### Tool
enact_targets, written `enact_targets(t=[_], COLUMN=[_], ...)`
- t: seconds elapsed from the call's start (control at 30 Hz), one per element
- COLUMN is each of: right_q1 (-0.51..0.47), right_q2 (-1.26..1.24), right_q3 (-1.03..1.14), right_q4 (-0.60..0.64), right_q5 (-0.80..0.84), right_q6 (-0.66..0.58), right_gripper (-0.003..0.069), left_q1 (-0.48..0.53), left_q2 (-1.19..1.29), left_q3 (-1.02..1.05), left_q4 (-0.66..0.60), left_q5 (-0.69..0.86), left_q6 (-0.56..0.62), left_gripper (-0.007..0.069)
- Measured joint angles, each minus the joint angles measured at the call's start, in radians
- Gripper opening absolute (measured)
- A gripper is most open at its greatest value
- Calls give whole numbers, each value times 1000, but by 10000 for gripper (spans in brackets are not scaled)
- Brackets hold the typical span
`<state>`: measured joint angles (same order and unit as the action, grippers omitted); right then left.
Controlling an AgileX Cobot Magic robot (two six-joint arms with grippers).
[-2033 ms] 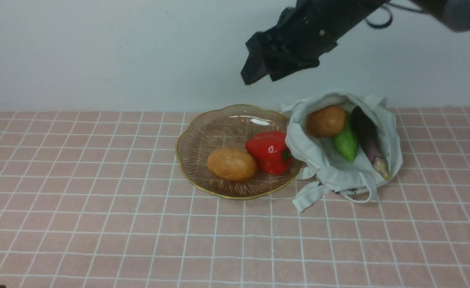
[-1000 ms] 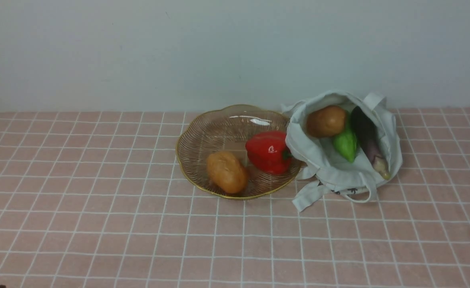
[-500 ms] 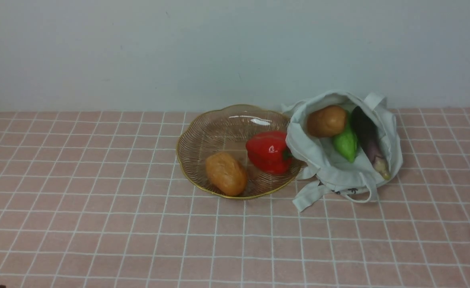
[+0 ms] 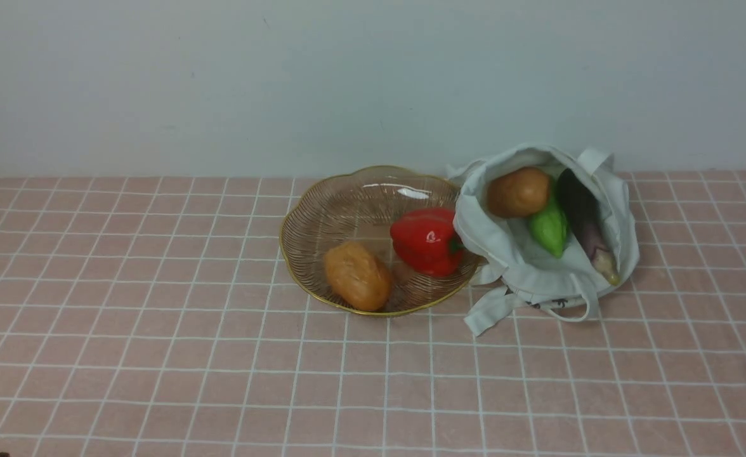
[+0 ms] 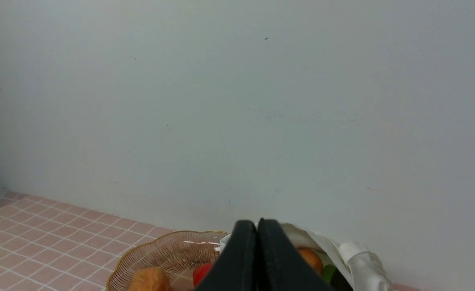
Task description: Take vegetables from bag on pink coffee tablecloth place on plate.
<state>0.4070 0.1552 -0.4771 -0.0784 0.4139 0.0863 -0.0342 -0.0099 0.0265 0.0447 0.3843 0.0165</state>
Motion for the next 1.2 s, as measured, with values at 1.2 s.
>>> enact_targets(t=[1.2], right_q1=[-355], right_q2=[-166], right_q3=[503], right_q4=[153], right_q5=[-65], right_q6=[-181], right_gripper=[-15], left_q1=[0], left_q2=[0], left_q3=[0], left_q4=[0], left_q5=[0], left_q6=[0], left_gripper=[-4])
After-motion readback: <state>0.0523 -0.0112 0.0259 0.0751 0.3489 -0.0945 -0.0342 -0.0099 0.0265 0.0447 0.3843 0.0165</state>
